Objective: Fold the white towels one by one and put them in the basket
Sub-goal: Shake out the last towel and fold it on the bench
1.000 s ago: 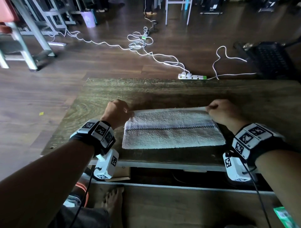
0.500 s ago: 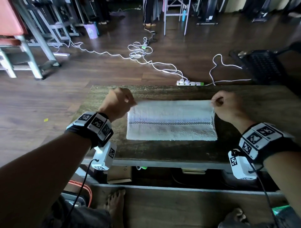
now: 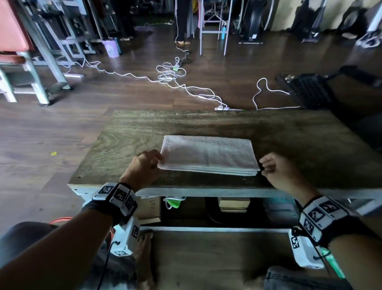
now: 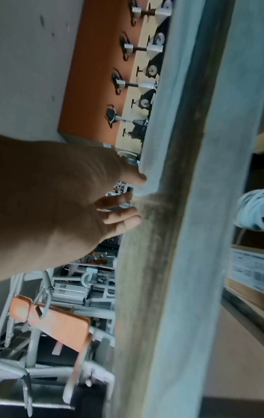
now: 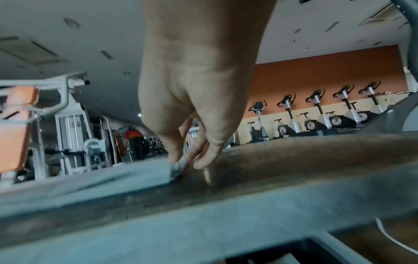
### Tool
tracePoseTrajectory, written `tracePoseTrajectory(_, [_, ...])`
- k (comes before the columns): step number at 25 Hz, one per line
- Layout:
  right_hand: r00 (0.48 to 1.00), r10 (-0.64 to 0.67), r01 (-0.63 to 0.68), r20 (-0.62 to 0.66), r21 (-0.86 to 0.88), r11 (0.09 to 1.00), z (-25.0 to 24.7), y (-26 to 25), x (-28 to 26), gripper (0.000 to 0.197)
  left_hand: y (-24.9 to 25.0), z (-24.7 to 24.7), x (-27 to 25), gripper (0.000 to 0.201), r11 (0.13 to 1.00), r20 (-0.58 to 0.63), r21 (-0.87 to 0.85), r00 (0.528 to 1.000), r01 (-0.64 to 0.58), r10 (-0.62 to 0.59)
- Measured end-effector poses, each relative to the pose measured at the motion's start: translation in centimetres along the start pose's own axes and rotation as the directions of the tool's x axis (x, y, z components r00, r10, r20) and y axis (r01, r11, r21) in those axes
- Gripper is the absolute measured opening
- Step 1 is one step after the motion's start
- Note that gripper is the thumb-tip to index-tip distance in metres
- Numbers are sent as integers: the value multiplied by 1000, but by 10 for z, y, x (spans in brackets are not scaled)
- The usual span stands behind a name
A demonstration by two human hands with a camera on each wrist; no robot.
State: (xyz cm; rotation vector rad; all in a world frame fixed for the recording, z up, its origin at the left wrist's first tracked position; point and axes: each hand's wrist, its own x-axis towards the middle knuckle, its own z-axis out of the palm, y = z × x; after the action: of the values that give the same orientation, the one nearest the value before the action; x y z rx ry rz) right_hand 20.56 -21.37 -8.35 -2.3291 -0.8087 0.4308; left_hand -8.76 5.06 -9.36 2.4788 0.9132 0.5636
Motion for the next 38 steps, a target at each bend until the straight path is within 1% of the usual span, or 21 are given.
tracePoseTrajectory(1, [998, 36, -35, -46, 20, 999, 4, 4, -5, 15, 1, 7, -2, 9, 996, -40, -37, 996, 80, -81])
tracePoseTrajectory(2, [994, 57, -54, -94, 44, 998, 6, 3, -9, 13, 5, 9, -1, 9, 984, -93, -54, 981, 169, -173])
tracePoseTrajectory(3, [990, 74, -68, -124, 52, 996, 7, 1, -10, 16, 10, 11, 3, 18, 965, -100, -47, 960, 257, -261])
tracePoseTrajectory(5, [989, 88, -84, -118, 35, 996, 8, -7, -10, 26, 16, 10, 11, 27, 929, -37, -18, 929, 369, -369])
tracePoseTrajectory(7, [992, 90, -91, -88, -5, 996, 7, -17, -9, 32, 19, 10, 19, 31, 906, -6, -33, 906, 422, -422])
tracePoseTrajectory(9, [991, 107, -112, -84, -57, 992, 6, -25, -10, 30, 20, 10, 24, 33, 892, -20, -47, 892, 450, -452])
tracePoseTrajectory(13, [980, 114, -126, -162, -64, 990, 4, -30, -8, 30, 19, 2, 27, 41, 884, -53, -141, 888, 445, -456])
tracePoseTrajectory(17, [988, 143, -149, -59, -126, 981, 10, -34, -10, 49, 17, 3, 21, 27, 873, -15, -187, 887, 451, -461])
tracePoseTrajectory(22, [981, 145, -156, -130, -77, 985, 7, -37, -8, 37, 15, -2, 18, 27, 862, -26, -221, 881, 456, -473])
tracePoseTrajectory(23, [982, 144, -153, -121, -74, 985, 5, -37, -8, 38, 12, -3, 18, 25, 854, -21, -231, 875, 467, -484])
tracePoseTrajectory(25, [985, 170, -173, -31, -109, 979, 3, -38, -9, 42, 9, -6, 18, 20, 819, 16, -258, 850, 513, -527])
tracePoseTrajectory(27, [980, 198, -192, 19, -174, 966, 3, -34, -9, 40, 6, -4, 19, 19, 810, 46, -231, 837, 539, -545])
tracePoseTrajectory(28, [986, 165, -167, -25, -206, 964, 5, -32, -9, 35, 9, -3, 19, 20, 836, 23, -168, 850, 522, -526])
tracePoseTrajectory(29, [990, 100, -122, -104, -228, 966, 9, -31, -9, 27, 12, 0, 17, 22, 881, -23, -95, 883, 464, -468])
tracePoseTrajectory(31, [962, -118, 62, -246, -225, 972, 19, -30, -10, 18, 18, 7, 14, 31, 976, -61, -15, 974, 219, -220])
tracePoseTrajectory(32, [939, -253, 198, -232, -236, 951, 25, -29, -10, 22, 21, 11, 10, 34, 996, -20, 29, 996, 84, -83])
tracePoseTrajectory(33, [915, -374, 329, -153, -258, 909, 31, -29, -10, 30, 22, 15, 5, 34, 997, 41, 69, 999, -19, 16])
tracePoseTrajectory(34, [884, -465, 435, -51, -278, 856, 37, -27, -11, 35, 24, 19, 1, 34, 991, 88, 113, 994, -68, 58])
tracePoseTrajectory(35, [853, -521, 506, 32, -298, 809, 43, -23, -11, 37, 24, 23, -2, 32, 987, 102, 139, 993, -75, 61])
tracePoseTrajectory(36, [833, -550, 541, 67, -307, 783, 48, -20, -11, 37, 25, 25, -4, 27, 985, 82, 163, 995, -63, 50])
tracePoseTrajectory(38, [830, -558, 541, 16, -273, 796, 52, -16, -8, 31, 25, 23, -4, 16, 987, 8, 151, 998, -56, 55])
